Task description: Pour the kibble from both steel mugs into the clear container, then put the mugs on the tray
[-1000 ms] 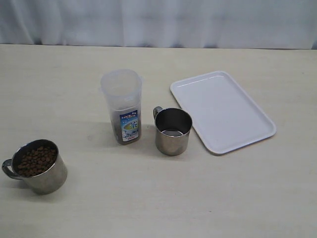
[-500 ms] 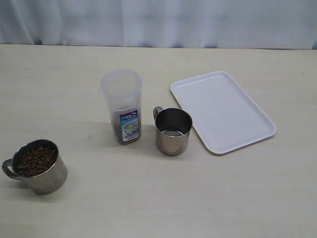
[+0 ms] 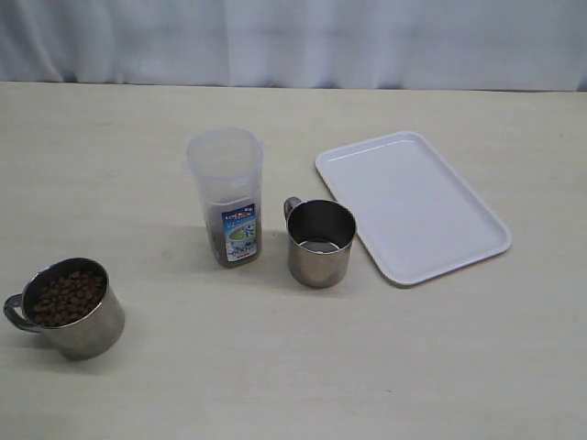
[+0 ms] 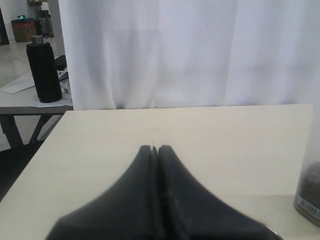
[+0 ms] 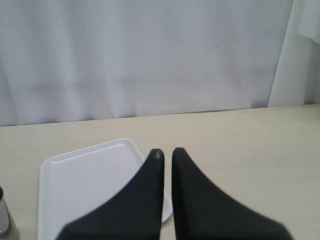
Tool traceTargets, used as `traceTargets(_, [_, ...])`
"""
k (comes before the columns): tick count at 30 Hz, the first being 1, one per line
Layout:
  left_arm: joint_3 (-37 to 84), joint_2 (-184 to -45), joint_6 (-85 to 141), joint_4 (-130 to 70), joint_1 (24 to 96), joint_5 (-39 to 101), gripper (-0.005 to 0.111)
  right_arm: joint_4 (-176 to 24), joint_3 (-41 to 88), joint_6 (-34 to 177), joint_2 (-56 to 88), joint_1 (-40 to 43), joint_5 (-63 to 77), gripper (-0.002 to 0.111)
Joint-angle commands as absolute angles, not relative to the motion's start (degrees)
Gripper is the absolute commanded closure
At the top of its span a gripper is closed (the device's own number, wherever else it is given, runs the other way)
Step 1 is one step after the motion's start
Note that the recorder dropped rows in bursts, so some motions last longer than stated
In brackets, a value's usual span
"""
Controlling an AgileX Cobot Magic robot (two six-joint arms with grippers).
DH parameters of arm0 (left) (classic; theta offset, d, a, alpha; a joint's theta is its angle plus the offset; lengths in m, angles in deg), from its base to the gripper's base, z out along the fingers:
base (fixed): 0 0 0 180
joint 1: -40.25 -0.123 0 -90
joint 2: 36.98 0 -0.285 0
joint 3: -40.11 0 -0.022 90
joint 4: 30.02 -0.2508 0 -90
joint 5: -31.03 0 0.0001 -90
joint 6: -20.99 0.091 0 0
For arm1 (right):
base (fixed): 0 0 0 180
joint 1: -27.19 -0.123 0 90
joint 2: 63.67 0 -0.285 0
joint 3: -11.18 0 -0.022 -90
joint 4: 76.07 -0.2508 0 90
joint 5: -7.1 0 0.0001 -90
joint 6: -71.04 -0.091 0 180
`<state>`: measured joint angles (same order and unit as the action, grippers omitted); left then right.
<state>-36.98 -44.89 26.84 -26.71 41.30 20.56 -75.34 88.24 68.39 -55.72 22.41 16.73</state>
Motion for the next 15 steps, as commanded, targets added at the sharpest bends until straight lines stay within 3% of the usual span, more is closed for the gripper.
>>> traceTargets(1, [-37.1,-44.8,26.7,-27.0,41.4,21.1,0.107,-75.2,88.4,69.1,-55.9,22.4,19.4,0.104])
traceTargets(15, [-37.1,-44.8,26.7,-27.0,41.4,21.1,0.107,-75.2,88.4,69.9,-55.9,22.4,19.4,0.104])
